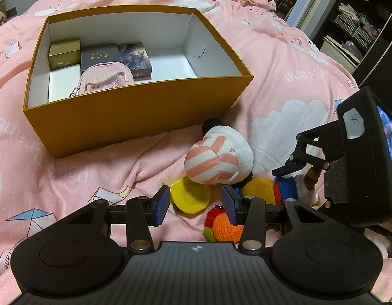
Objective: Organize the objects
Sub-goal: 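Grasp striped plush with left gripper while right gripper grasps sailor bear plush, then lift both plush toys and carry them over the orange box, then lower both plush toys into the box beside the backpack and open grippers, then move both grippers back out of the box toward the items on the bedspread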
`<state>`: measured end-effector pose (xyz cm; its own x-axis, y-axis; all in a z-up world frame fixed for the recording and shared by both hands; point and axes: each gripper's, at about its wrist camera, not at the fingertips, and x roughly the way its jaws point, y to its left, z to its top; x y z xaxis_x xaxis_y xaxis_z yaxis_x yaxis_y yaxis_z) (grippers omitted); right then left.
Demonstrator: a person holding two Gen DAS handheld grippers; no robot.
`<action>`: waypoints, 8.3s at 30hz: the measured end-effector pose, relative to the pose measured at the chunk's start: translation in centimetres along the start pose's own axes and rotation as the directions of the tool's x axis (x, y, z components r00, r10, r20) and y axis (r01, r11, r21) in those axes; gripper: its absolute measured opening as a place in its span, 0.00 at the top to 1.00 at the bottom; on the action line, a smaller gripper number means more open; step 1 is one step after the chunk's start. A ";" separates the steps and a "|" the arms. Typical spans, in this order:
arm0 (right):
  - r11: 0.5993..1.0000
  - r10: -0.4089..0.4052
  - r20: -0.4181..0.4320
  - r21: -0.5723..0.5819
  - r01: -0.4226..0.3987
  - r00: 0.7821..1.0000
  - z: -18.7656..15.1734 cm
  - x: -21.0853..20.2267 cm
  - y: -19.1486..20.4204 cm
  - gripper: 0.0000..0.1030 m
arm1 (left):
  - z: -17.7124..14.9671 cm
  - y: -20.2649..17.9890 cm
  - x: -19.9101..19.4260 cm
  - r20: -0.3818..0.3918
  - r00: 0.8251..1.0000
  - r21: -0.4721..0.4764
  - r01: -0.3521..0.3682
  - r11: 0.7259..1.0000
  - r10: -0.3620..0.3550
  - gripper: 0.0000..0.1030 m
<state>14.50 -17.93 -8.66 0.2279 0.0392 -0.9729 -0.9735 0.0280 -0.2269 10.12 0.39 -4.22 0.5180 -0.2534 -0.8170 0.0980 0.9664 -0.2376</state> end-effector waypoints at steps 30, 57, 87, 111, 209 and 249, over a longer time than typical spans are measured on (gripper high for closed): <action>0.706 -0.107 0.338 0.688 -0.168 0.935 -5.3 -7.0 -11.7 0.52 | 7.6 5.1 5.8 -0.092 0.967 -0.148 0.225 0.963 -0.239 0.43; 0.857 -0.208 0.335 0.515 0.007 0.919 -3.6 -6.5 -5.0 0.61 | 4.2 2.1 5.1 -0.042 0.981 -0.223 0.175 0.959 -0.189 0.37; 0.630 0.066 0.339 0.715 -0.303 0.938 -3.6 -1.6 -10.0 0.48 | 0.5 5.7 1.1 -0.033 0.998 -0.275 -0.063 0.959 0.057 0.27; 0.631 0.055 0.441 0.680 -0.374 0.896 -4.0 -3.4 -9.0 0.54 | 0.4 5.6 -1.3 0.089 0.991 -0.302 -0.064 0.951 0.095 0.31; 0.800 0.098 0.309 0.541 -0.260 0.946 5.4 -3.2 -18.8 0.67 | 11.9 6.9 6.3 -0.047 0.995 -0.214 0.074 0.974 -0.086 0.58; 0.797 -0.151 0.520 0.567 -0.207 0.841 2.2 -7.5 -14.3 0.67 | 8.2 2.1 1.7 0.244 0.967 -0.108 -0.051 0.993 0.076 0.57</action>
<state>26.81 -16.43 1.95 0.3480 0.5477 -0.7609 -0.8132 0.5802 0.0457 18.19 2.32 -1.83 0.7155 -0.1612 -0.6797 -0.0206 0.9677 -0.2513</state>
